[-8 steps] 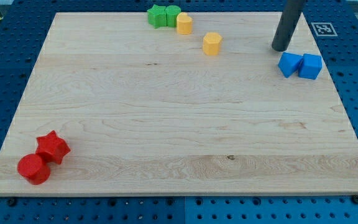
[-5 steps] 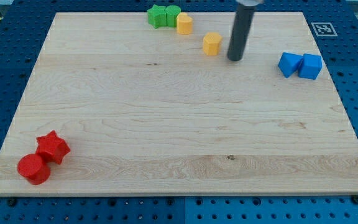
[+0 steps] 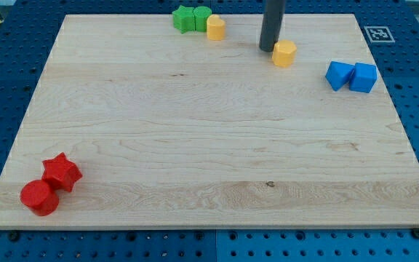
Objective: Place the yellow hexagon below the blue cube
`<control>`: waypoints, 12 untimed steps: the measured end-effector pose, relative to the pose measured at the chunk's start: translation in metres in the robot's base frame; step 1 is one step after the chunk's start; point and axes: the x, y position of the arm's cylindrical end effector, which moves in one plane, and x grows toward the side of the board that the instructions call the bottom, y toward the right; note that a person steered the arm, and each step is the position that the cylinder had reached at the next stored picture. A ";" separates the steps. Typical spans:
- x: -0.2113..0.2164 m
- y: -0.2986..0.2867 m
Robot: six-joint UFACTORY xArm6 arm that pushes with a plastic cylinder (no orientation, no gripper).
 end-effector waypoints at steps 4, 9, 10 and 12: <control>0.067 0.008; 0.094 -0.038; 0.073 -0.012; 0.103 0.026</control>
